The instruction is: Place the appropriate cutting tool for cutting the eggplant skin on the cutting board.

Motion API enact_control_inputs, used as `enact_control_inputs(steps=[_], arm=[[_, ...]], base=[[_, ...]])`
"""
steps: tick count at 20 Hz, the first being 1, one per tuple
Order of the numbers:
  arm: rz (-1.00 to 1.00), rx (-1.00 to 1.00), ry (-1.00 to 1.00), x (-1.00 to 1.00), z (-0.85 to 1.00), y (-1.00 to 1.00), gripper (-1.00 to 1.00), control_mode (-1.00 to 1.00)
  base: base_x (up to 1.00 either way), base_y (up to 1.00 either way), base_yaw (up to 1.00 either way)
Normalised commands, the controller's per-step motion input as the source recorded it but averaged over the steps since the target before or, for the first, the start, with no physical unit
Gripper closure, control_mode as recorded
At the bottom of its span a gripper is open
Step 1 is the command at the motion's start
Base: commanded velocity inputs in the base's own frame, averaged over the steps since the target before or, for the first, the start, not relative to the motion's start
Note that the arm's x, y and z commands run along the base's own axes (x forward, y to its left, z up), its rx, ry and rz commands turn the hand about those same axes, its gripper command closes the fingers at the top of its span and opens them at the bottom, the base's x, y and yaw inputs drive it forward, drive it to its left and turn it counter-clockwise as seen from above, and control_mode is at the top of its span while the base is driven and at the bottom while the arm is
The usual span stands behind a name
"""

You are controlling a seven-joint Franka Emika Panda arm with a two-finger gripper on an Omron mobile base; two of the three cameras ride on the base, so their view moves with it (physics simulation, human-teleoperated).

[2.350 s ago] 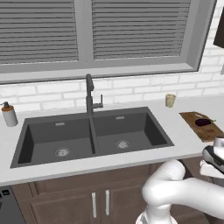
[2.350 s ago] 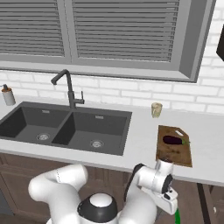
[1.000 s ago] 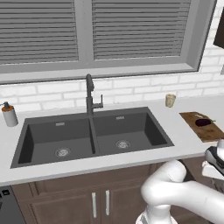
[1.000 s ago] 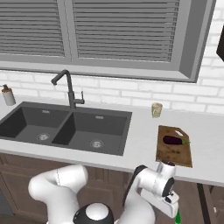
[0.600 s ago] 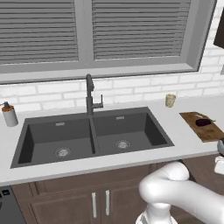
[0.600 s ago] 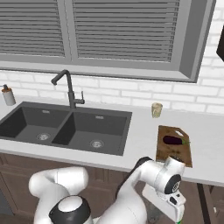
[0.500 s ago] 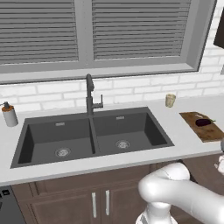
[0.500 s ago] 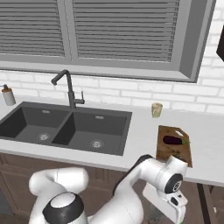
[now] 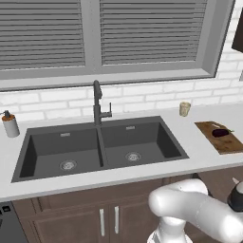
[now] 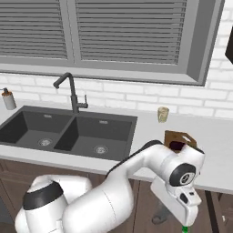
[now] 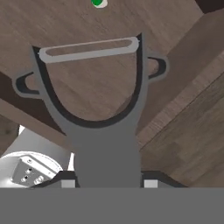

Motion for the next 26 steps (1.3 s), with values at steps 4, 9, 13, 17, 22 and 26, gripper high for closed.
enact_control_inputs(steps=[4,9,13,17,22,26], arm=[[-0.11,-0.03,0.00,0.08,1.00,-0.18,1.00,-1.00],[-0.05,-0.02,-0.03,0.37,0.85,-0.31,1.00,-1.00],[0.00,0.00,-0.01,0.64,0.43,-0.33,1.00,-1.00],[0.00,0.00,-0.03,0.76,0.05,-0.25,1.00,-1.00],[0.01,0.00,-0.06,0.83,-0.03,-0.09,1.00,-1.00],[0.03,0.00,-0.10,0.82,-0.06,0.00,1.00,-1.00]], base=[[0.00,0.00,0.00],[0.00,0.00,0.00],[0.00,0.00,0.00],[0.00,0.00,0.00],[0.00,0.00,0.00],[0.00,0.00,0.00]])
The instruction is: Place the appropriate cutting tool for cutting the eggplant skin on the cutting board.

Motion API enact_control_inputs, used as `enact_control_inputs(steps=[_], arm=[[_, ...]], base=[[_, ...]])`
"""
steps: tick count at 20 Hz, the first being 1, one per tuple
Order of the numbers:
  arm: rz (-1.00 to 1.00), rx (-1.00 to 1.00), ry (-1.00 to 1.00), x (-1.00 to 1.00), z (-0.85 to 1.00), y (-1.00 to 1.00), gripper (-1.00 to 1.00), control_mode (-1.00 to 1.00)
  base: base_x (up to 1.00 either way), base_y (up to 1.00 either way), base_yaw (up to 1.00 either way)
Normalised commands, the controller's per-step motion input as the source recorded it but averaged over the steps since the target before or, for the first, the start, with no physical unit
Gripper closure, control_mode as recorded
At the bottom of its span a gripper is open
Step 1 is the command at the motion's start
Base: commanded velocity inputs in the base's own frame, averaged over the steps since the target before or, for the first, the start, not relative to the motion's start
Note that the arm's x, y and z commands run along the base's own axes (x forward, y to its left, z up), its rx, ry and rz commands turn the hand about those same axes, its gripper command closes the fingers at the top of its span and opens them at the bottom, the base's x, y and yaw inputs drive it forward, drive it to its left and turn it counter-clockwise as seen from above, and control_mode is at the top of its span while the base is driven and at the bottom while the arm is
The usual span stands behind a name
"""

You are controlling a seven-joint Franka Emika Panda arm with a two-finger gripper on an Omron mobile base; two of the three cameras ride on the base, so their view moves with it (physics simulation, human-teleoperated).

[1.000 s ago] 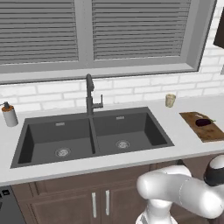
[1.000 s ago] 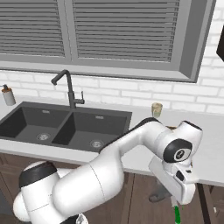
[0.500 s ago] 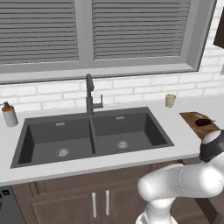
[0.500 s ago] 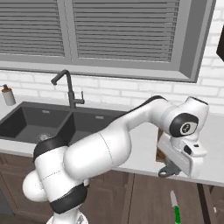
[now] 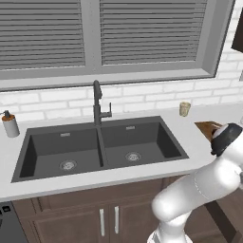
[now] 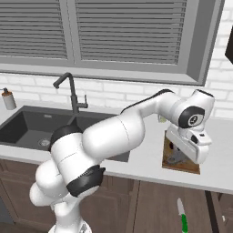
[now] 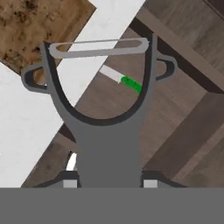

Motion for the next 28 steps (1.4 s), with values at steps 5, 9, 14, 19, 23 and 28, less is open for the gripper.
enact_control_inputs(steps=[5,9,14,19,23,28], arm=[[0.03,0.00,-0.03,0.74,-0.18,0.00,1.00,-1.00],[0.03,0.00,-0.01,0.65,-0.34,0.00,1.00,-1.00],[0.02,0.00,-0.01,0.54,-0.43,-0.05,1.00,-1.00],[0.01,0.00,0.00,0.51,-0.48,-0.08,1.00,-1.00],[0.01,0.00,0.00,0.41,-0.49,-0.03,1.00,-1.00],[0.00,0.00,0.00,0.26,-0.52,0.00,1.00,-1.00]], base=[[0.00,0.00,0.00],[0.00,0.00,0.00],[0.00,0.00,0.00],[0.00,0.00,0.00],[0.00,0.00,0.00],[0.00,0.00,0.00]])
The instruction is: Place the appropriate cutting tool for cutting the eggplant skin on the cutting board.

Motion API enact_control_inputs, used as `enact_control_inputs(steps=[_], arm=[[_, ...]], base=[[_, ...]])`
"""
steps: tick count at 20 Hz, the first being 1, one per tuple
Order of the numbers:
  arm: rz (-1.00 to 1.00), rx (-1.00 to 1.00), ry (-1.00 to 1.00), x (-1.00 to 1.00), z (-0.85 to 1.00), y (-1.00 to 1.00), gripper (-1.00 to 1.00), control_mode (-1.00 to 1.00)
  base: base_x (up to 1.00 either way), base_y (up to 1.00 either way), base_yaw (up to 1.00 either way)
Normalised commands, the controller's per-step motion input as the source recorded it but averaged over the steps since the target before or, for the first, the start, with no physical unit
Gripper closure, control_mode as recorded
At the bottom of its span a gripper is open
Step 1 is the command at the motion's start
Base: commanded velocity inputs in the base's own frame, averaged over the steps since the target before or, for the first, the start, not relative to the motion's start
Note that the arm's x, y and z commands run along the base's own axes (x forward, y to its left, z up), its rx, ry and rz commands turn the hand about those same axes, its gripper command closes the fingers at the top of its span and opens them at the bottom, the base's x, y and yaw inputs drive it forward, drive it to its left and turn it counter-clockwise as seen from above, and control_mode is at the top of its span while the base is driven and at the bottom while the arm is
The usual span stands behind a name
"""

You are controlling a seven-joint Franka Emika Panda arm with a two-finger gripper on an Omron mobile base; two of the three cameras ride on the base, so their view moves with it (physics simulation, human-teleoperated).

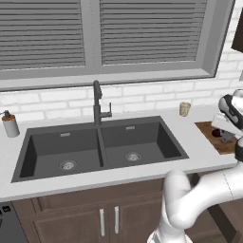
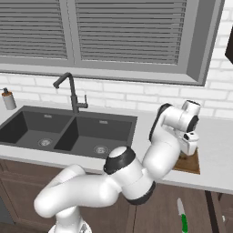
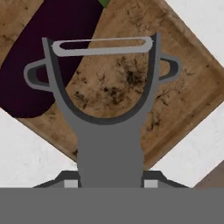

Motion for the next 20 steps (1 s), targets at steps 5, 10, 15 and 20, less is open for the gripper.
enact_control_inputs(steps=[5,10,15,20], arm=[[0.00,0.00,0.00,0.04,-0.50,0.00,1.00,-1.00],[0.00,0.00,0.00,0.00,-0.53,0.10,-1.00,-1.00],[-0.02,0.00,0.00,-0.33,0.13,0.03,-1.00,-1.00],[-0.03,0.00,0.00,-0.63,0.60,0.07,-1.00,-1.00]], base=[[0.00,0.00,0.00],[0.00,0.00,0.00],[0.00,0.00,0.00],[0.00,0.00,0.00]])
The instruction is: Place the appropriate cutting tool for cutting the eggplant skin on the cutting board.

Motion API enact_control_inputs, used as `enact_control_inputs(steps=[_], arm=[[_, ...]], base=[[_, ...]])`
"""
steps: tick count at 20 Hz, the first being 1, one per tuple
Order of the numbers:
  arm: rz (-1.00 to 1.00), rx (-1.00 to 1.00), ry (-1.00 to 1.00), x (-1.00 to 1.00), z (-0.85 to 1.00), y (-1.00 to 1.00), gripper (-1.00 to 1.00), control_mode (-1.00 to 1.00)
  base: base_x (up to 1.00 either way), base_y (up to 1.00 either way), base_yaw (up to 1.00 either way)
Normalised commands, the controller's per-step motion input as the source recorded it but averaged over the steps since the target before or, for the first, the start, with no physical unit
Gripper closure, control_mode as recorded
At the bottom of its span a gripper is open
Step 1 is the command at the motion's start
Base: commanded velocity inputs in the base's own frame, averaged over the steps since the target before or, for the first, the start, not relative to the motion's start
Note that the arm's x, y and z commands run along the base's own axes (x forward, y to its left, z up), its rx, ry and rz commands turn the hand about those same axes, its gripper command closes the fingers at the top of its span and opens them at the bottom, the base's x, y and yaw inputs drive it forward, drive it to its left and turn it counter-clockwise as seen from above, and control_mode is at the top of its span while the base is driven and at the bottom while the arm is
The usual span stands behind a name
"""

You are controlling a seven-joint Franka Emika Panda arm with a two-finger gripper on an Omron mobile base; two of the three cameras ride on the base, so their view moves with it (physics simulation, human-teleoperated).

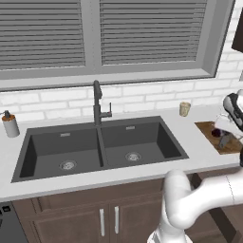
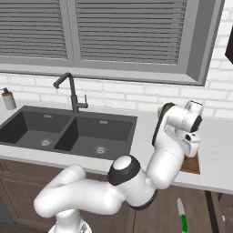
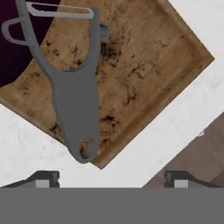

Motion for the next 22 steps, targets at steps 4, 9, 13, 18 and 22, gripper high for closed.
enact_control_inputs(steps=[4,9,13,18,22], arm=[[-0.01,0.00,0.00,-0.63,0.73,0.29,-1.00,-1.00],[0.00,-0.06,-0.01,-0.57,0.46,0.75,-1.00,-1.00],[0.03,-0.13,0.00,-0.38,0.04,1.00,-1.00,-1.00],[0.06,-0.20,0.00,-0.18,-0.17,1.00,-1.00,-1.00],[0.07,-0.24,-0.17,-0.24,-0.02,1.00,-1.00,-1.00]], base=[[0.00,0.00,0.00],[0.00,0.00,0.00],[0.00,0.00,0.00],[0.00,0.00,0.00],[0.00,0.00,0.00]])
